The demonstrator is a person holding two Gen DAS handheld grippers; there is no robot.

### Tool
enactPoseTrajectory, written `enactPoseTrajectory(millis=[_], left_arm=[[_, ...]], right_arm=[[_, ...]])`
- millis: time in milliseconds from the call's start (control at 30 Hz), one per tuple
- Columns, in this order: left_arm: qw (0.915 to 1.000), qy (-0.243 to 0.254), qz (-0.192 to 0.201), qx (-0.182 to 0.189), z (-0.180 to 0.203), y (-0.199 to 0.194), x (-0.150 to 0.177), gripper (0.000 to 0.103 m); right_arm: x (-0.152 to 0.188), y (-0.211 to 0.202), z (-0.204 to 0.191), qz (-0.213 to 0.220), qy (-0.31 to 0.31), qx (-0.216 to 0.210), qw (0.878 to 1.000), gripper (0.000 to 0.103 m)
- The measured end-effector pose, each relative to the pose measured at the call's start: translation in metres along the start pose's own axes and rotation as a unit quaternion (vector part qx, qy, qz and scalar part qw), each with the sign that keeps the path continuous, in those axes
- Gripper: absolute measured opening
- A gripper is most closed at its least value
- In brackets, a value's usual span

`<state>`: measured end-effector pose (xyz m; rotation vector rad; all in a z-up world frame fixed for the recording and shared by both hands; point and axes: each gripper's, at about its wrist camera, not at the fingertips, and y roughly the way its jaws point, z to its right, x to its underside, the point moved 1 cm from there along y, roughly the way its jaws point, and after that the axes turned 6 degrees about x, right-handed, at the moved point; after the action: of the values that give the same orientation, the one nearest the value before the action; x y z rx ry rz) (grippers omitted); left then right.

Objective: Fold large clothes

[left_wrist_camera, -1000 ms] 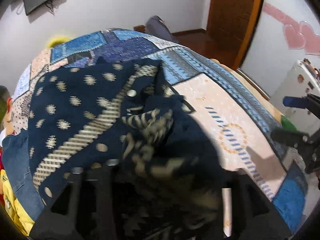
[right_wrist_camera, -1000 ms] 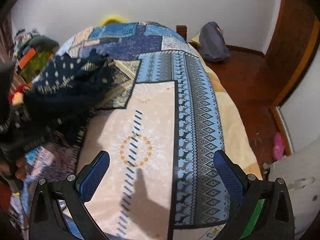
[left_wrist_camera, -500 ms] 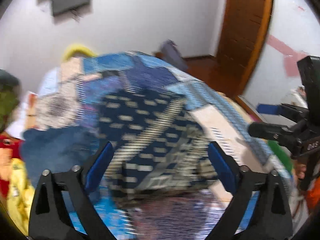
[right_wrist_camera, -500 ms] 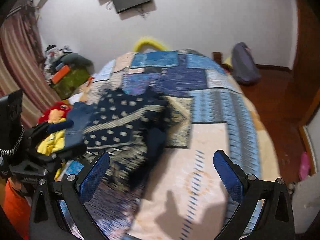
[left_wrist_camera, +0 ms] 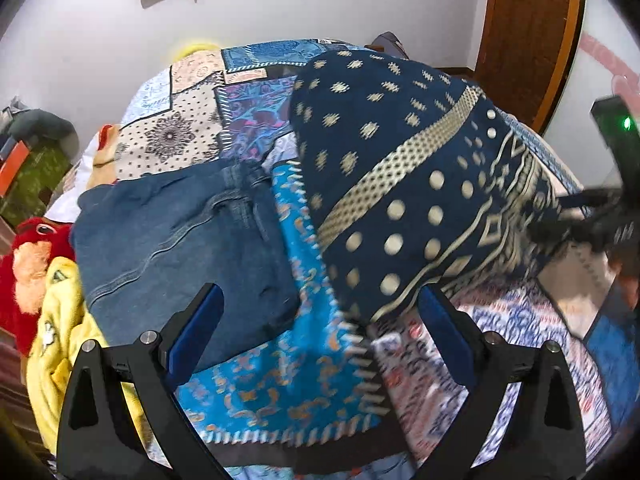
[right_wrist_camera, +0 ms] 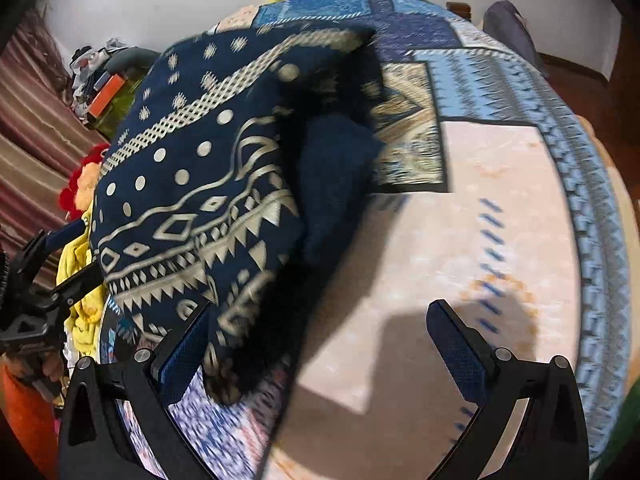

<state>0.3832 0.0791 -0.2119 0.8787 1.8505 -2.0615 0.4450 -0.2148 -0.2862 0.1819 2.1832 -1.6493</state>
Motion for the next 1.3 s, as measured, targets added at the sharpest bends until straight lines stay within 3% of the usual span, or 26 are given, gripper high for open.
enactPoseTrajectory(millis=[167, 300, 433, 567, 633, 700, 867, 900, 1033, 1133, 1300], left_arm=[[0.9995, -0.007, 0.032, 0.002, -0.011, -0.019, -0.012, 0.098], [0.9958, -0.041, 0.059, 0.056, -0.018, -0.023, -0.041, 0.098], [0.9887, -0.077, 0.044, 0.121, -0.024, 0.003, -0.066, 0.098], [0.9761, -0.120, -0.004, 0.181, -0.031, 0.058, -0.083, 0.098], [0.9610, -0.162, -0.019, 0.223, -0.040, 0.083, -0.088, 0.099], [0.9536, -0.185, -0.024, 0.236, -0.048, 0.099, -0.091, 0.100], [0.9388, -0.209, -0.022, 0.273, -0.059, 0.123, -0.094, 0.098], [0.9396, -0.210, -0.017, 0.270, -0.059, 0.123, -0.094, 0.094], [0.9457, -0.201, -0.002, 0.255, -0.057, 0.113, -0.091, 0.072], [0.9532, -0.172, 0.003, 0.249, -0.054, 0.097, -0.089, 0.063], [0.9693, -0.118, 0.042, 0.211, -0.049, 0.039, -0.088, 0.058]], right_arm=[[-0.012, -0.034, 0.002, 0.035, -0.027, 0.008, 0.999, 0.103], [-0.034, -0.046, -0.002, 0.062, -0.032, -0.019, 0.997, 0.103], [-0.057, -0.024, -0.001, 0.047, -0.005, -0.051, 0.998, 0.103], [-0.080, 0.019, 0.003, -0.003, 0.019, -0.087, 0.996, 0.103], [-0.090, 0.042, 0.005, -0.023, 0.035, -0.120, 0.992, 0.103], [-0.098, 0.061, 0.007, -0.040, 0.046, -0.154, 0.986, 0.103], [-0.118, 0.074, 0.003, -0.017, 0.049, -0.173, 0.984, 0.101], [-0.123, 0.075, 0.001, -0.011, 0.051, -0.176, 0.983, 0.099], [-0.137, 0.074, -0.008, -0.009, 0.063, -0.180, 0.982, 0.063], [-0.139, 0.060, -0.018, 0.002, 0.060, -0.182, 0.981, 0.047], [-0.138, 0.023, -0.047, 0.017, 0.032, -0.180, 0.983, 0.041]])
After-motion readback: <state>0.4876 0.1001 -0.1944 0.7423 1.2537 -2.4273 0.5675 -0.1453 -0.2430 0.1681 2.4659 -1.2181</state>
